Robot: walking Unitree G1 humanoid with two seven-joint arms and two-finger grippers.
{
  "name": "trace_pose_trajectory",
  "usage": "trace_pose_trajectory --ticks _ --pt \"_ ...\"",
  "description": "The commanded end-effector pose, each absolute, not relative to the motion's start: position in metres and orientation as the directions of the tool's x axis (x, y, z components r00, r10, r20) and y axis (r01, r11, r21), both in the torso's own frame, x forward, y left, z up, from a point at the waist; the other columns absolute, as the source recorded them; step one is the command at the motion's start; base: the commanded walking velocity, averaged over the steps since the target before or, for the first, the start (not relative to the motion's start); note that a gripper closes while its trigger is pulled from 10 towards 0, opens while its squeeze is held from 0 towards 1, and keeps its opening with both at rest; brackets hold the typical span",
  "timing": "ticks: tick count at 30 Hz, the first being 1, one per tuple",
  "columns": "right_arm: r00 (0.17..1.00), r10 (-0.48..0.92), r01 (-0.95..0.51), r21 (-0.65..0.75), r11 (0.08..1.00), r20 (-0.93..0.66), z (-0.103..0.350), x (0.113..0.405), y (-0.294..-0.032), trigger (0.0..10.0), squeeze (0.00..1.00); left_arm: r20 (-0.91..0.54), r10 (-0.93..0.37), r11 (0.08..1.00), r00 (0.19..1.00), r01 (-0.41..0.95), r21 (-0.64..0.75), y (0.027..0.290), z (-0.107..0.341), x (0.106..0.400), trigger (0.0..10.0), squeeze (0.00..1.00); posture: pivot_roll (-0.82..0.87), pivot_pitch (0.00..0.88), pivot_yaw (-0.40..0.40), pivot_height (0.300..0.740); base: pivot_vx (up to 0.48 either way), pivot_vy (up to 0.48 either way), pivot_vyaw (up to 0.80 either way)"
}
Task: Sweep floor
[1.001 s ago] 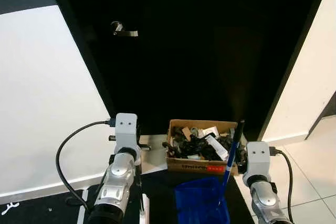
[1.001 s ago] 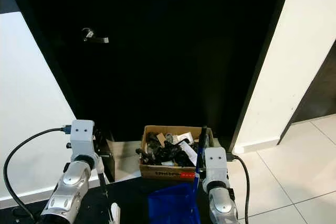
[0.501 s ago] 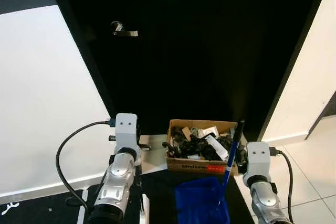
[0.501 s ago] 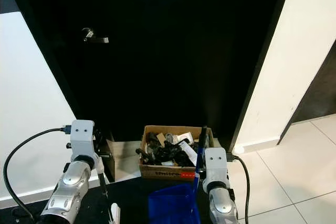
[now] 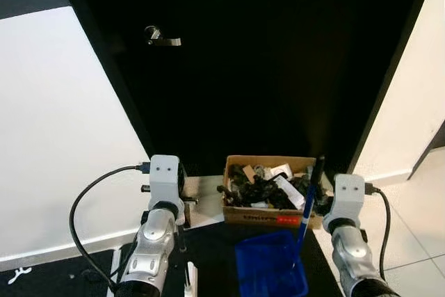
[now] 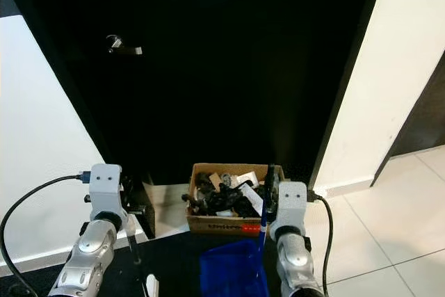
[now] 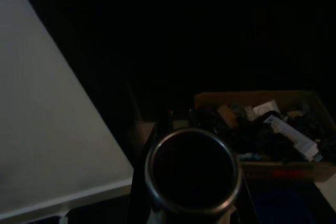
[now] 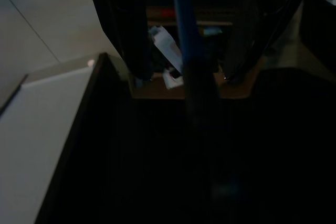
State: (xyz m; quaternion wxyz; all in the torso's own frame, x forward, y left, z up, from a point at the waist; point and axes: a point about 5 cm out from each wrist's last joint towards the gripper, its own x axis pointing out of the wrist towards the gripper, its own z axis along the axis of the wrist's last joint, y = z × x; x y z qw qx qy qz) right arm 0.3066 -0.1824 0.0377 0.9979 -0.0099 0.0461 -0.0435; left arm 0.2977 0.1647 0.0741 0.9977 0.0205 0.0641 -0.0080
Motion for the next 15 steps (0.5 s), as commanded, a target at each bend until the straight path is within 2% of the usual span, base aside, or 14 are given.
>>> trace_pose_trajectory --ticks 1,15 --pt "0.992 -0.068 0.07 0.02 0.997 -0.104 0.04 0.312 -0.176 10.0 0.0 -0.102 -0.005 0.996 0.995 0.014 0.085 0.175 0.083 0.298 10.0 0.0 0.05 0.089 0.129 0.74 0.0 0.0 0.0" --pt "0.989 -0.072 0.072 -0.006 0.997 -0.132 0.056 0.332 -0.176 10.0 0.0 -0.117 0.01 0.995 0.993 0.002 0.103 0.181 0.086 0.285 10.0 0.0 0.11 0.136 0.122 0.74 0.0 0.0 0.0"
